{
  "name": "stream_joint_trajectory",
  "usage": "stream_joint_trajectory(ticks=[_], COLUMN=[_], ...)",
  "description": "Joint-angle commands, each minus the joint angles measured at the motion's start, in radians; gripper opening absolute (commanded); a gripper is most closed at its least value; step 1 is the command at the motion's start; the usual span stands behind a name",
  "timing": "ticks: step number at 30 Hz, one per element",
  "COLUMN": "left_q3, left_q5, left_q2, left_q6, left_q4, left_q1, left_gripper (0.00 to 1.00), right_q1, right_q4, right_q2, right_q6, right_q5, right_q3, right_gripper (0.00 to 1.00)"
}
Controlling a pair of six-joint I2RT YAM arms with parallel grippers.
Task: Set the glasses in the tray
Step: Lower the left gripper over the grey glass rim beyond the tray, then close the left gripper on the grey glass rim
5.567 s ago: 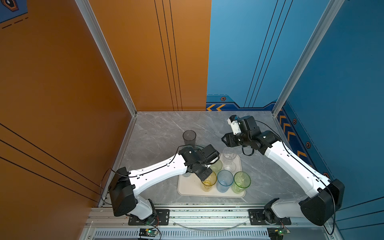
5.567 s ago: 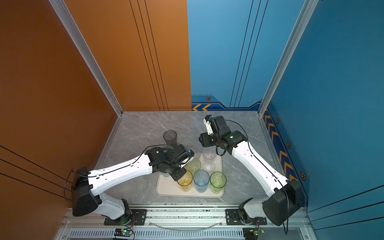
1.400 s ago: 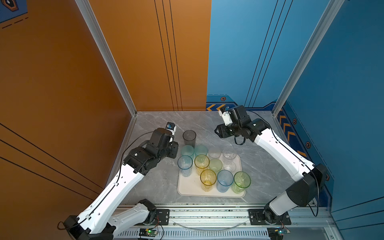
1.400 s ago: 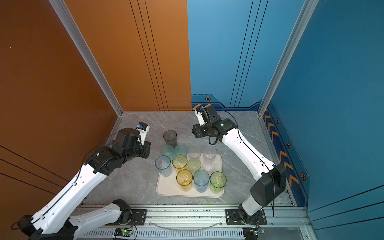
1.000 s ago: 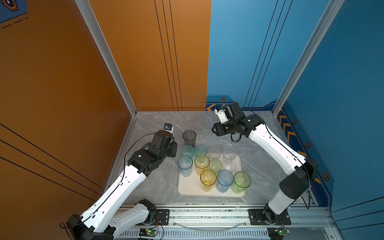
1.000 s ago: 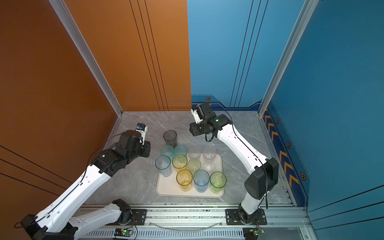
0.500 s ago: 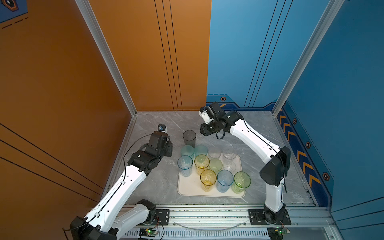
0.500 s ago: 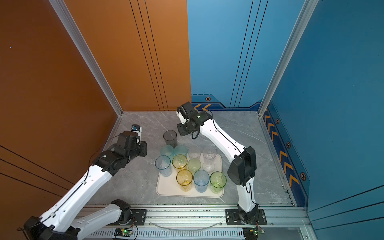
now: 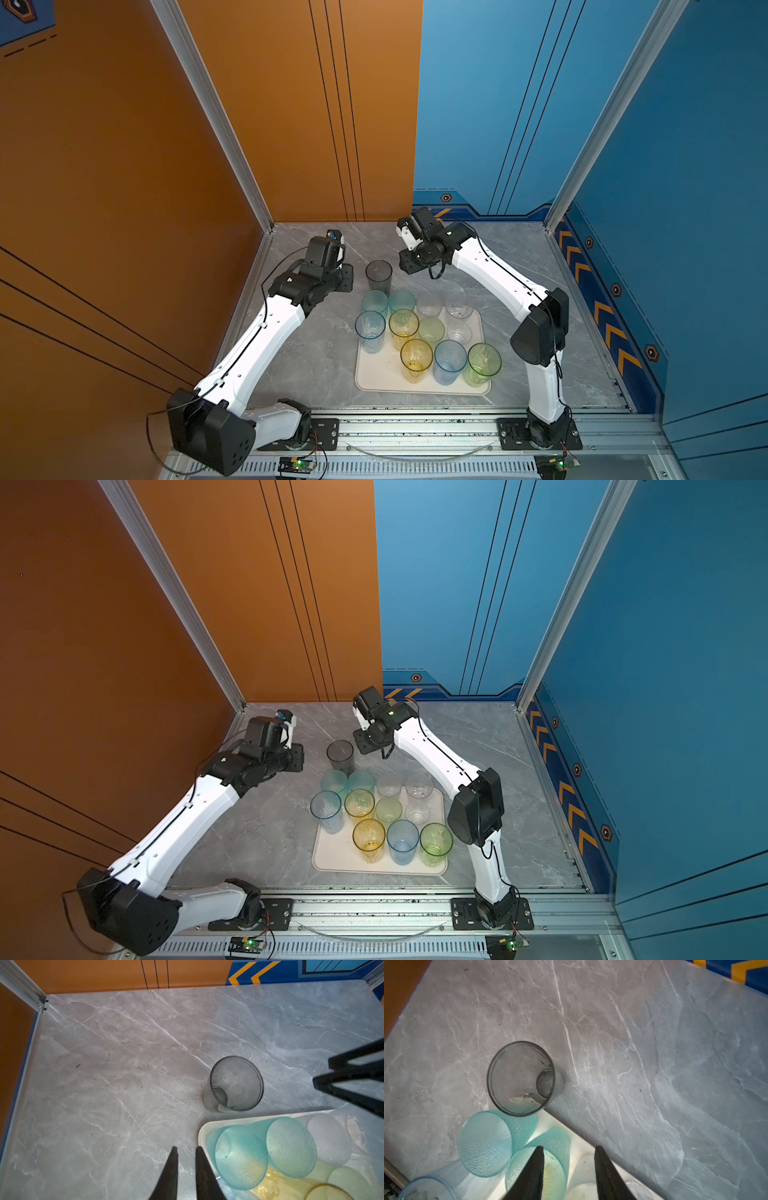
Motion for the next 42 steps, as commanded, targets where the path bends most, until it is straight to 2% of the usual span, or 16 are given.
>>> stream_joint_trajectory(ticks=[1, 8, 14, 23, 42], left_q3=[0.097, 0.198, 0.235, 0.325, 0.466], left_q5=[0.117, 0.25, 0.264, 0.169, 0.107], left_q2=[0.084, 0.235, 0.304, 0.397, 0.558], left_q6=[0.042, 0.063, 0.067, 0.091, 0.126], left_q4=[-0.064, -0.105, -0.118, -0.174, -0.247], left_q1=[0.019, 0.038, 0.034, 0.006, -0.013], left_gripper=[0.18, 0.18, 0.2, 0.23, 0.23], right_q1=[-0.034, -0.141, -0.222, -0.278, -0.32], right_q4=[0.021, 0.12, 0.173, 0.19, 0.214], right_q2=[-0.133, -0.341, -0.46, -0.515, -0.544], right_q6=[0.007, 0.039, 0.055, 0.047, 0.034], right_q5=[0.023, -0.012, -0.038, -0.065, -0.096], right_q3=[-0.085, -0.36, -0.507, -0.577, -0.616], right_gripper=[0.4, 0.41, 0.42, 0.43, 0.43])
